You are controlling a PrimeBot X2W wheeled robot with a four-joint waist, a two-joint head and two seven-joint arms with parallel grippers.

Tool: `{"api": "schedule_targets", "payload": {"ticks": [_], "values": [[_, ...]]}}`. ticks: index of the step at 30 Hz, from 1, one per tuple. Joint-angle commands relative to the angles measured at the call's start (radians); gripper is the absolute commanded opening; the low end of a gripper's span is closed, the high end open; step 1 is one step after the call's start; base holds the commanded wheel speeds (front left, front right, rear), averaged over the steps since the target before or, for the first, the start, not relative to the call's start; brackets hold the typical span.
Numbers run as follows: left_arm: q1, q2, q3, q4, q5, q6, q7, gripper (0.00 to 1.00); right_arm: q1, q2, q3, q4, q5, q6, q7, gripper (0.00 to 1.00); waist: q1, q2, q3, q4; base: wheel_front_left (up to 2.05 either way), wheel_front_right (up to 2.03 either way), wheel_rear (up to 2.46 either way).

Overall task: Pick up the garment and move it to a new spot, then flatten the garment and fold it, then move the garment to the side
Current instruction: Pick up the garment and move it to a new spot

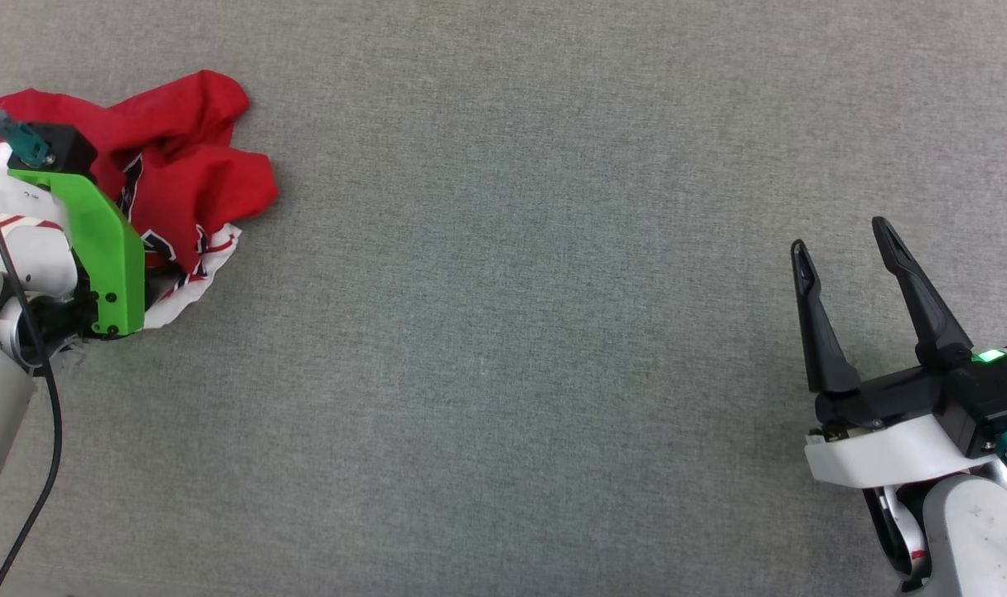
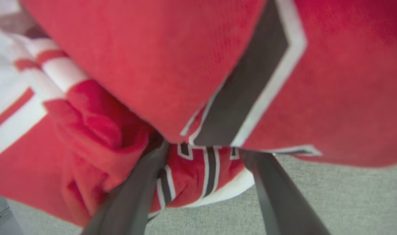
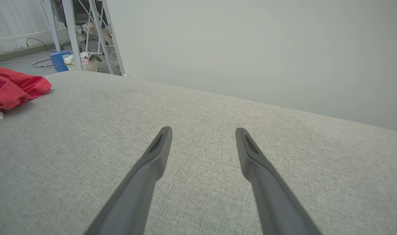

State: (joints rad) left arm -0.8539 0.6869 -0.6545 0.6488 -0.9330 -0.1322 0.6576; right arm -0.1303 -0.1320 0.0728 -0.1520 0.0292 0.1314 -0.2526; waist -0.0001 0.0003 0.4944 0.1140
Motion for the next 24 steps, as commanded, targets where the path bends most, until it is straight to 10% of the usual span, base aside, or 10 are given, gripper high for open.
{"api": "schedule_targets", "payload": {"ticks": [1,4,5,6,24], "values": [[0.052,-0.057,-0.052,0.042,-0.015,0.002,-0.007,1.0,-0.017,0.0,0.0,0.001,0.001,-0.001,-0.009,1.0,0.0001,-0.0003,0.002,-0.008,0.0,0.0,0.0],[0.05,-0.057,-0.082,0.051,-0.023,0.002,-0.028,1.0,-0.01,0.002,0.002,0.005,0.005,-0.001,-0.009,1.0,0.0001,-0.0003,-0.012,-0.006,0.0,0.0,0.0],[0.044,-0.053,-0.09,0.051,-0.025,0.002,-0.041,0.16,-0.007,0.002,0.004,0.007,0.007,-0.001,-0.009,1.0,0.0001,-0.0003,-0.019,-0.003,0.0,0.0,0.0],[0.038,-0.05,-0.098,0.049,-0.023,0.002,-0.054,0.0,-0.006,0.003,0.005,0.009,0.008,-0.001,-0.009,1.0,0.0001,-0.0003,-0.027,0.0,0.0,0.0,0.0],[-0.146,0.056,-0.189,-0.195,0.087,0.002,-0.358,0.0,0.039,0.048,0.014,0.038,0.042,-0.001,-0.009,1.0,0.0001,-0.0003,-0.203,0.012,0.0,0.0,0.0]]}}
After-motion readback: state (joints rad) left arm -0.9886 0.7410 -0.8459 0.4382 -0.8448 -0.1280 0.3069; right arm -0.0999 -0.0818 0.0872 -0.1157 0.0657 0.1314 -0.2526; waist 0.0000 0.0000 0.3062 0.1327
